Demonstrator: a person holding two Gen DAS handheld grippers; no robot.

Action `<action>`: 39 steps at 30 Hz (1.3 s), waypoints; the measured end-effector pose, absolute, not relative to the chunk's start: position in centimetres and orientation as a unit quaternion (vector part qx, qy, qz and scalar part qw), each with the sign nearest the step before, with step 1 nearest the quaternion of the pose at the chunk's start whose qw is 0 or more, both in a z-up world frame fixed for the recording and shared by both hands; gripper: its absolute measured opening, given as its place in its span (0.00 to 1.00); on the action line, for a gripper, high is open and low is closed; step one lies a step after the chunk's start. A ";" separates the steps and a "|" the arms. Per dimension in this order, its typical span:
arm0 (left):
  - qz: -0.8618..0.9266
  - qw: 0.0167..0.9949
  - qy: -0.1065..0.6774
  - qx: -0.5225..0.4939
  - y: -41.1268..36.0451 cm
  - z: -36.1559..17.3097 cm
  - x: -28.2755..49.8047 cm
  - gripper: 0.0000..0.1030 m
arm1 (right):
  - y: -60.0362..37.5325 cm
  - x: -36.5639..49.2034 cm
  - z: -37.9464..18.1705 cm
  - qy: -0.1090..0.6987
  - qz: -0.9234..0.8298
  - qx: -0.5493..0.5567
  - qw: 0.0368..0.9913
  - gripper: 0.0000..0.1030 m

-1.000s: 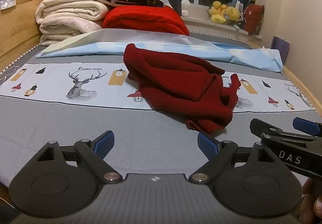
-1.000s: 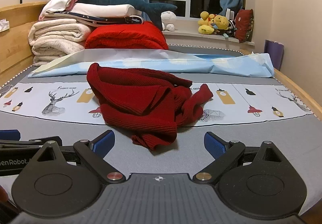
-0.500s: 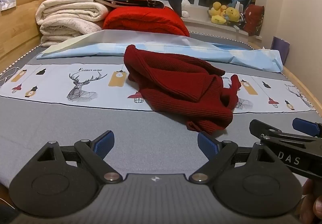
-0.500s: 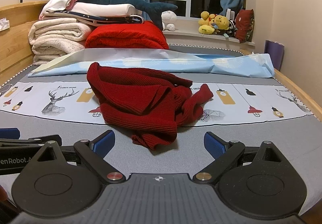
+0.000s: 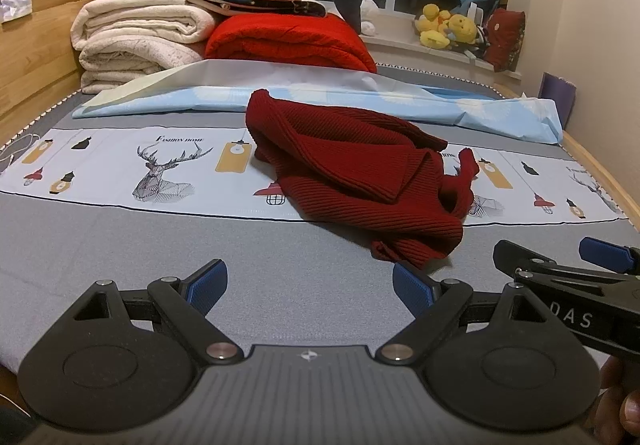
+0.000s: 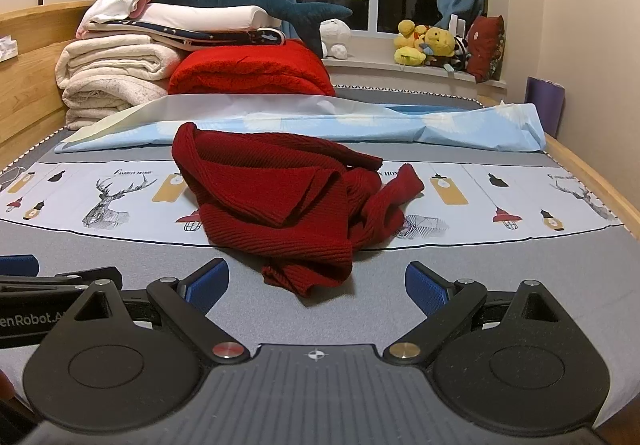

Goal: Fold small clothes

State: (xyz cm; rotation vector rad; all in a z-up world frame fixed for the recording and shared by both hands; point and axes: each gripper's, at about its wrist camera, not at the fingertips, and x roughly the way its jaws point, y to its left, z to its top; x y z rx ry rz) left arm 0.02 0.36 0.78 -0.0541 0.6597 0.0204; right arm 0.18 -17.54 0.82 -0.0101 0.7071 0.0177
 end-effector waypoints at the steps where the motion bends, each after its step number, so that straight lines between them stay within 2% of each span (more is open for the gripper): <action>1: 0.010 0.946 0.323 -0.027 0.4 0.7 0.1 0.90 | -17.6 0.2 0.8 0.347 0.009 -0.004 0.938 0.92; 4: 0.013 0.948 0.316 -0.023 0.3 0.7 0.2 0.86 | -17.8 0.3 0.8 0.348 0.008 0.002 0.937 0.92; 7: 0.012 0.951 0.309 -0.021 0.4 0.8 0.5 0.75 | -18.7 0.7 1.2 0.348 0.003 0.025 0.937 0.92; 9: 0.011 0.950 0.311 -0.020 0.7 0.9 0.9 0.62 | -19.6 1.5 2.1 0.343 0.000 0.043 0.938 0.90; 10: 0.008 0.949 0.313 -0.020 0.9 1.0 1.2 0.59 | -20.2 2.1 2.6 0.342 0.002 0.051 0.939 0.88; 14: -0.014 0.942 0.333 -0.029 1.2 1.1 3.4 0.34 | -22.3 5.8 5.0 0.314 0.008 0.055 0.948 0.72; 15: -0.023 0.942 0.335 -0.031 1.2 1.2 4.1 0.27 | -22.8 6.9 5.4 0.302 0.007 0.051 0.952 0.64; 16: -0.034 0.940 0.339 -0.031 1.2 1.4 5.2 0.25 | -23.2 7.8 5.7 0.291 0.009 0.048 0.955 0.60; 17: -0.042 0.939 0.339 -0.032 1.1 1.6 5.9 0.24 | -23.7 8.8 5.7 0.282 0.012 0.048 0.958 0.51; 20: -0.064 0.934 0.351 -0.029 0.9 1.6 9.5 0.24 | -25.5 10.8 4.2 0.270 0.024 0.057 0.961 0.35; 21: -0.071 0.930 0.361 -0.026 0.9 1.2 11.0 0.24 | -25.9 11.1 3.2 0.275 0.024 0.061 0.959 0.34; 23: -0.076 0.926 0.369 -0.015 0.7 0.1 13.9 0.24 | -26.5 12.4 1.5 0.321 0.006 0.069 0.945 0.32; 27: -0.068 0.915 0.398 -0.021 1.0 -3.9 20.0 0.24 | -27.0 13.5 1.4 0.318 0.020 0.091 0.944 0.32; 31: -0.061 0.898 0.425 -0.097 1.6 -7.6 24.7 0.28 | -26.7 14.3 1.0 0.329 0.029 0.083 0.940 0.32; 32: -0.058 0.893 0.429 -0.120 1.6 -8.2 25.6 0.33 | -26.7 14.4 0.9 0.332 0.031 0.086 0.939 0.32; 35: -0.047 0.886 0.428 -0.170 1.4 -9.7 27.9 0.60 | -26.8 14.8 0.7 0.341 0.029 0.084 0.936 0.32; 39: -0.033 0.866 0.445 -0.226 1.1 -11.8 30.4 0.61 | -26.9 15.2 0.1 0.354 0.024 0.079 0.932 0.33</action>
